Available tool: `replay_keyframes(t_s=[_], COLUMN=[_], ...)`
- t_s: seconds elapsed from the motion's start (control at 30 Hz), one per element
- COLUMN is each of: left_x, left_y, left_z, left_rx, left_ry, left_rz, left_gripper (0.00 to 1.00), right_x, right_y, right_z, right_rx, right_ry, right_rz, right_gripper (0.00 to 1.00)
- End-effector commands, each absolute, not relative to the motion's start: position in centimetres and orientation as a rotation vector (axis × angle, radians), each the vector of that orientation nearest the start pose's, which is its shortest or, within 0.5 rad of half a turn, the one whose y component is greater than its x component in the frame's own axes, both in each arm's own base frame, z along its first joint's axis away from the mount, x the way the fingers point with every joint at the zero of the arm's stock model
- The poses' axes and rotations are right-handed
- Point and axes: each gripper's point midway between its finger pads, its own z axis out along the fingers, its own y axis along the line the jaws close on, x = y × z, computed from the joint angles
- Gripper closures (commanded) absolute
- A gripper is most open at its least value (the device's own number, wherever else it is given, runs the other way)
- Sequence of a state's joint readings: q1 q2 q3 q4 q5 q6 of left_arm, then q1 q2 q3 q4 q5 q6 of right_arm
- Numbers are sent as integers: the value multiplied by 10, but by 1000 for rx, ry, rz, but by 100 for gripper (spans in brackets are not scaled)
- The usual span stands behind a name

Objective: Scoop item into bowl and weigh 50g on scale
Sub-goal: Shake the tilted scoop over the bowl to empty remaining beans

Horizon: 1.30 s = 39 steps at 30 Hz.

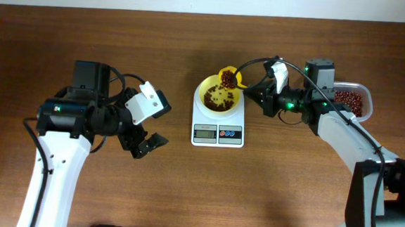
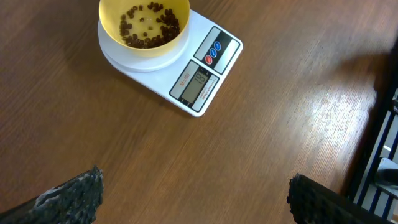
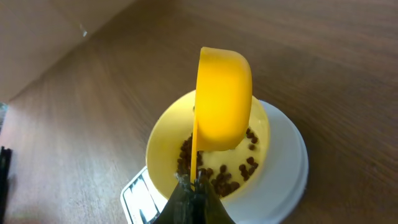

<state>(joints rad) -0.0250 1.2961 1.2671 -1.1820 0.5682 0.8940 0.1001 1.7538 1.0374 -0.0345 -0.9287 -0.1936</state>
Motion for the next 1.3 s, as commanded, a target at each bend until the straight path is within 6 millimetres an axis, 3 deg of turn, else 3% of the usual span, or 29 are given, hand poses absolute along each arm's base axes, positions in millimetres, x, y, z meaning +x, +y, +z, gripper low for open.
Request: replay_keyframes(t_s=[0.0, 0.03, 0.1, 0.17, 0.4, 0.83, 0.93, 1.03, 1.13, 1.2, 1.27], left_x=[271, 271, 271, 271, 271, 271, 271, 271, 271, 271, 271], left_y=[-99, -99, -99, -99, -99, -99, -99, -99, -99, -99, -99], left_z=[218, 218, 218, 218, 218, 218, 218, 218, 218, 218, 218], left_rx=[1236, 1236, 1236, 1236, 1236, 1236, 1236, 1236, 1236, 1236, 1236], left_ry=[2220, 2220, 2220, 2220, 2220, 2220, 2220, 2220, 2220, 2220, 2219], left_rz=[-482, -481, -481, -482, -481, -481, -481, -482, -482, -481, -481], left_gripper=[1, 1, 1, 1, 1, 1, 1, 1, 1, 2, 1], right_x=[401, 401, 404, 401, 405, 400, 404, 403, 398, 398, 398], right_y=[187, 188, 186, 196, 189, 199, 194, 199, 201, 210, 212], right_z=[144, 145, 127, 145, 131, 147, 134, 150, 123, 138, 141], right_rx=[-801, -805, -795, -837, -799, -889, -874, -893, -928, -949, -952], right_ry=[1966, 1966, 2043, 1964, 2059, 1989, 2037, 1989, 2088, 2029, 2021], right_rz=[1029, 1023, 921, 975, 863, 823, 754, 742, 633, 635, 627], right_gripper=[96, 96, 96, 96, 96, 96, 96, 96, 96, 96, 96])
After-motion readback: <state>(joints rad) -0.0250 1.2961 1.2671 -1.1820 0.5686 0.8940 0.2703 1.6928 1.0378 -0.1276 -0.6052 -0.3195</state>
